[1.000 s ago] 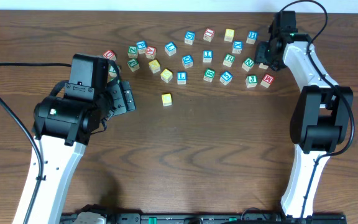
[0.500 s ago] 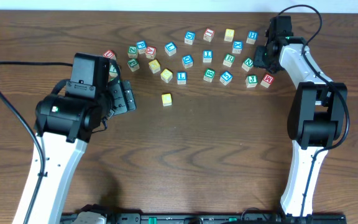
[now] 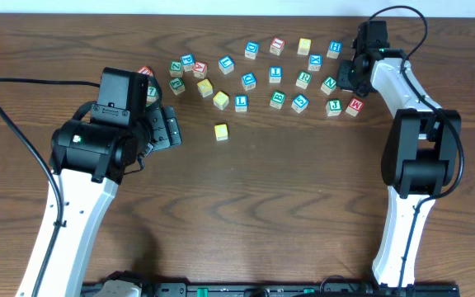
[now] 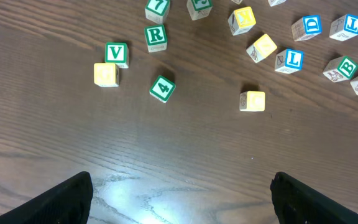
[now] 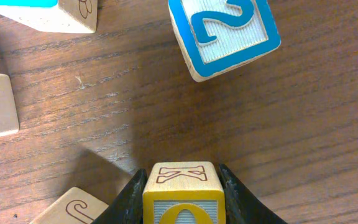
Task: Spell out CORL
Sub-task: 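Carry the O block with the right gripper toward the C block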
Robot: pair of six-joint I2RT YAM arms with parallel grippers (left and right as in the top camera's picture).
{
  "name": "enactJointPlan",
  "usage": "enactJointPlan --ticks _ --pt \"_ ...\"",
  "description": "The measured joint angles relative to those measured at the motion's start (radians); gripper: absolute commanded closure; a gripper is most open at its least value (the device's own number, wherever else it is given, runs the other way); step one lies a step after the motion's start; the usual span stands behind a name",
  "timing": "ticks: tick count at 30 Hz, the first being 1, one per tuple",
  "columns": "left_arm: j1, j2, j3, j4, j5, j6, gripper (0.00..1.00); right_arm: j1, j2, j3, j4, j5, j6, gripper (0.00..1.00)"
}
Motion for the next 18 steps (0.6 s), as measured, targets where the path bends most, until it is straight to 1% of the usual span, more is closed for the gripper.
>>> enactJointPlan --ticks 6,11,18 --pt "0.000 0.000 0.000 0.000 0.000 0.000 0.10 0.000 -0.006 0.001 -0.027 0.003 0.000 0.78" --pt "0.000 0.000 0.000 0.000 0.000 0.000 0.10 0.000 -0.035 0.000 -0.055 0.003 -0.004 0.79" --pt "0.000 0.000 0.000 0.000 0.000 0.000 0.10 0.002 -0.172 0.000 -0.102 -0.002 -0.004 0.79"
